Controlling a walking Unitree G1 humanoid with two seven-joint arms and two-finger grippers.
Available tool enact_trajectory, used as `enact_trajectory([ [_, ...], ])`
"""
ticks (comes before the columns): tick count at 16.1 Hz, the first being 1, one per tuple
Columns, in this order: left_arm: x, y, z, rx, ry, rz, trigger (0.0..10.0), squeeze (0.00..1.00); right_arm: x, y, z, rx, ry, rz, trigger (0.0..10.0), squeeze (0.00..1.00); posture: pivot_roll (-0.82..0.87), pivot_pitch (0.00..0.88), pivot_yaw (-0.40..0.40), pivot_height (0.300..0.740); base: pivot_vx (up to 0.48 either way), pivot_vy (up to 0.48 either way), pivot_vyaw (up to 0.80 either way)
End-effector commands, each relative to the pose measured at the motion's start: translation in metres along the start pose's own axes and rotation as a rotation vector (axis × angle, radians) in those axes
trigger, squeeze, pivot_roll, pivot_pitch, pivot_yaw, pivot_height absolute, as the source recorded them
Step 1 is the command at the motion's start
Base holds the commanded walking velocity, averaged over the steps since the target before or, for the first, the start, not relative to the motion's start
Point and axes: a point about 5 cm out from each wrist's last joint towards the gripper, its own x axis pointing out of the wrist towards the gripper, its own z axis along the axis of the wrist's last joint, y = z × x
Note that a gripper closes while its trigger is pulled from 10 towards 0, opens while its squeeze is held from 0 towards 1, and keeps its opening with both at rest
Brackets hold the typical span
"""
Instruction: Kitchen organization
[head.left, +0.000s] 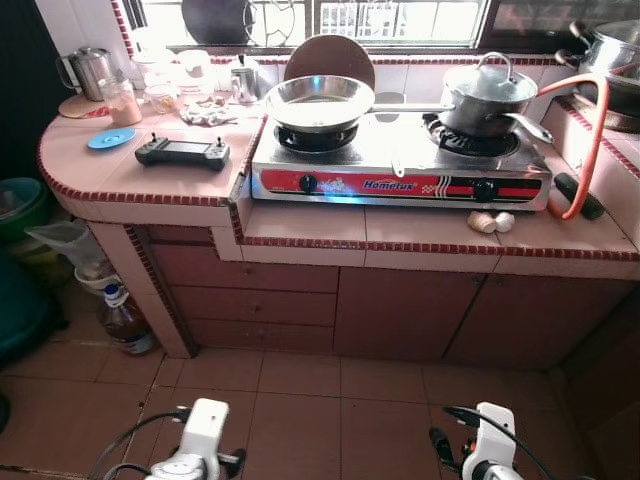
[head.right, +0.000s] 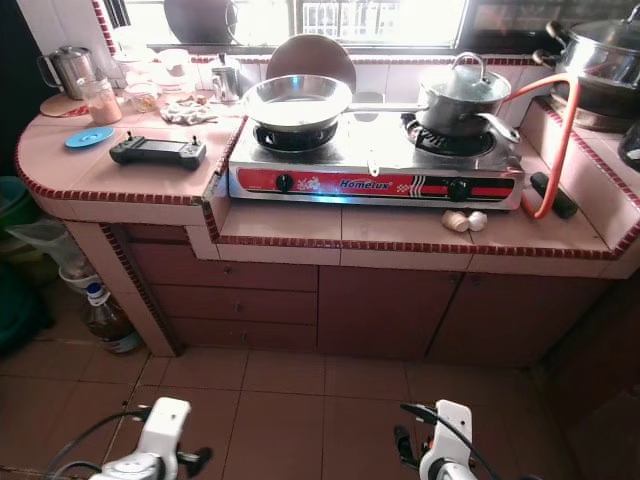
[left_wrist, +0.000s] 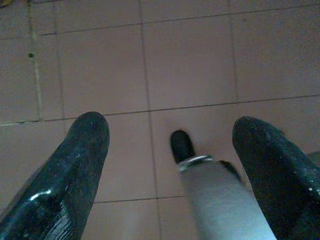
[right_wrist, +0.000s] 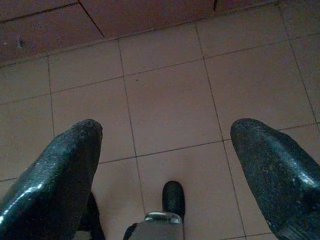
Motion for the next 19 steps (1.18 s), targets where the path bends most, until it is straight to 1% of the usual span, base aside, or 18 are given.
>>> enact_trajectory([
  [1,0.001,-0.001,0.003,0.002,0.002,0.005,10.0,0.00,0.000,0.002,0.000,-0.003,0.002,0.006,10.0,0.00,0.01,0.000,-0.005,0.740,0.000,0.000,0.00],
  [2,0.002,-0.009,0.005,0.003,-0.003,-0.002,10.0,0.00,0.000,0.003,-0.001,-0.008,0.006,0.011,10.0,0.00,0.01,0.000,-0.004,0.740,0.000,0.000,0.00],
  [5,0.003,-0.016,0.010,0.011,-0.010,-0.012,10.0,0.00,0.000,0.003,-0.002,-0.010,0.007,0.013,10.0,0.00,0.01,0.000,-0.003,0.740,0.252,0.000,0.00],
  [8,0.003,-0.018,0.009,0.041,-0.008,-0.013,10.0,0.00,0.000,0.003,-0.002,-0.015,0.007,0.015,10.0,0.00,0.01,0.000,-0.002,0.740,0.305,0.000,0.00],
  [10,0.003,-0.018,0.006,0.037,-0.003,-0.015,10.0,0.00,0.000,0.003,-0.002,-0.017,0.008,0.015,10.0,0.00,0.01,0.000,-0.003,0.740,0.330,0.000,0.00],
  [16,0.001,-0.007,0.001,0.036,0.008,-0.003,10.0,0.00,0.000,0.003,-0.001,-0.027,0.009,0.015,10.0,0.00,0.00,0.000,-0.003,0.740,0.324,0.000,0.00],
  [19,0.000,0.004,0.003,0.039,0.008,0.009,10.0,0.00,0.001,0.003,-0.001,-0.035,0.011,0.017,10.0,0.00,0.00,0.000,-0.001,0.740,0.305,0.000,0.00],
])
